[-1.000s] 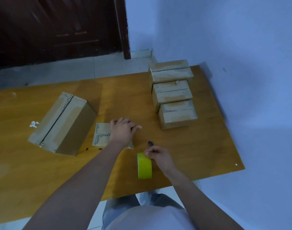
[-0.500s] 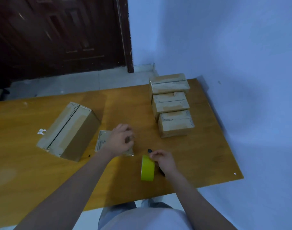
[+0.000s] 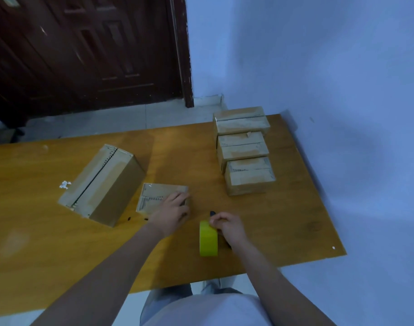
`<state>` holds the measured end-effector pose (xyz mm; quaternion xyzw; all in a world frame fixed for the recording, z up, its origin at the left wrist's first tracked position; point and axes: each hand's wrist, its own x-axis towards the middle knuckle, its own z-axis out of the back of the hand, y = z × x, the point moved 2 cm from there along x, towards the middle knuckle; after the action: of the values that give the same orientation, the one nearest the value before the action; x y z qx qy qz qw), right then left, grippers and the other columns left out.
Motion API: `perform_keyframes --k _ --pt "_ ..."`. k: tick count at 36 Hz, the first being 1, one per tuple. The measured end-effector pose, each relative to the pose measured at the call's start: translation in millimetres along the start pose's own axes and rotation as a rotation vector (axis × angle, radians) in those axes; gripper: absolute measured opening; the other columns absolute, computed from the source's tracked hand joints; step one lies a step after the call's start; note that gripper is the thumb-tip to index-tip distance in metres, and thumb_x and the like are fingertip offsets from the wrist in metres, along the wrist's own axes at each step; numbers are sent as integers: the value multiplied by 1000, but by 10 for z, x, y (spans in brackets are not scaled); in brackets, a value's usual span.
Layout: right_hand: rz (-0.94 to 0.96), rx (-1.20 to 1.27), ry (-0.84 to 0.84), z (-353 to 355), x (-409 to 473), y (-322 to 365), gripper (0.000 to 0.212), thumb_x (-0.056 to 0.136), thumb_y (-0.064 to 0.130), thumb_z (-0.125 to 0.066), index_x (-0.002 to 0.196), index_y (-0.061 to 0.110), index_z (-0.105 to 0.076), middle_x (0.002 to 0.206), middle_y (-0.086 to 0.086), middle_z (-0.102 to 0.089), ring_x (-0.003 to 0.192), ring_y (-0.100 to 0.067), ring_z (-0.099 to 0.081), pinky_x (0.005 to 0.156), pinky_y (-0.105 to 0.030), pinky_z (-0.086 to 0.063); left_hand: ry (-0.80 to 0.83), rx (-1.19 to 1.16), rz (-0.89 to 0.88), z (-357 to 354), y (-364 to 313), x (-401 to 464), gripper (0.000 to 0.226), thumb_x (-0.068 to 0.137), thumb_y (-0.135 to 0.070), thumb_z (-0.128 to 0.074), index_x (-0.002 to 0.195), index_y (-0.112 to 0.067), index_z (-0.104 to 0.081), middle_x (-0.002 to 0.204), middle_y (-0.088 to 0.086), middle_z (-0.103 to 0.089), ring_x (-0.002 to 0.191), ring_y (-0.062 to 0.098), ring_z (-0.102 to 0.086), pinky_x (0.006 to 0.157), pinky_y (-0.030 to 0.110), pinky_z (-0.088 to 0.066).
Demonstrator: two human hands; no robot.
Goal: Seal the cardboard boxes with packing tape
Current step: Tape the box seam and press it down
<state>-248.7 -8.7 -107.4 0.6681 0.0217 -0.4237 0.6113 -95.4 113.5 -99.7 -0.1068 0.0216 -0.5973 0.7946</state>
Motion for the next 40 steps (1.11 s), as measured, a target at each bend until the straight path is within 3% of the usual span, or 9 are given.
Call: perform_keyframes --k 8,12,18,22,29,33,36,38,40 --pt "31 -16 -4 -14 -19 -18 19 85 9 -65 69 19 -65 79 6 -65 77 -8 -58 78 -28 -47 -109 -107 254 -181 -129 13 25 57 0 -81 75 -13 -69 108 6 -64 103 21 -43 76 40 -52" --pt "42 -19 -13 -16 -34 -18 17 86 9 -65 71 18 -64 80 4 -64 76 -6 -58 70 -20 -45 -87 -156 353 -247 -148 56 23 64 5 -73 80 -11 -70 111 6 -62 102 30 -55 80 43 -52" --pt "34 -40 -15 -6 -54 -20 14 86 12 -64 74 19 -65 83 4 -65 79 -7 -58 70 -18 -44 -93 -165 428 -266 -164 115 15 76 4 -66 86 -8 -68 108 4 -62 101 29 -55 81 41 -50" --pt "43 -64 -23 4 -64 -1 13 86 10 -64 75 18 -64 85 1 -64 73 0 -54 60 -5 -40 -100 -144 468 -283 -199 148 17 74 4 -70 86 -7 -68 101 8 -63 91 31 -57 75 42 -50" --pt "77 -116 3 -33 -46 53 23 83 -2 -62 68 15 -59 82 -5 -61 66 2 -49 55 -3 -36 -150 -455 494 -66 -111 208 26 98 -20 -51 116 -3 -58 123 11 -53 115 32 -49 91 43 -43" --pt "122 -150 50 -86 -31 137 25 83 -8 -59 69 13 -60 69 3 -57 65 0 -49 54 -3 -36 -115 -321 379 83 9 56 71 91 -64 -29 123 -7 -56 133 10 -49 125 28 -42 100 45 -40" --pt "118 -184 105 -175 -3 162 33 80 -11 -59 61 17 -57 68 4 -57 65 -2 -51 58 -6 -39 5 -149 380 92 166 -169 95 81 -82 -12 129 -11 -53 144 11 -41 134 32 -32 107 49 -32" --pt "130 -231 147 -260 19 180 34 79 -10 -61 60 19 -57 68 5 -58 66 -1 -53 60 -6 -41 108 -57 422 58 277 -339 98 77 -85 -16 135 -13 -49 150 12 -33 139 35 -23 112 49 -21" --pt "146 -280 178 -351 57 181 35 79 -5 -63 58 23 -58 66 10 -59 66 2 -53 64 -7 -42 139 16 460 41 328 -481 92 77 -78 -37 143 -15 -41 154 16 -26 140 36 -15 113 50 -12"
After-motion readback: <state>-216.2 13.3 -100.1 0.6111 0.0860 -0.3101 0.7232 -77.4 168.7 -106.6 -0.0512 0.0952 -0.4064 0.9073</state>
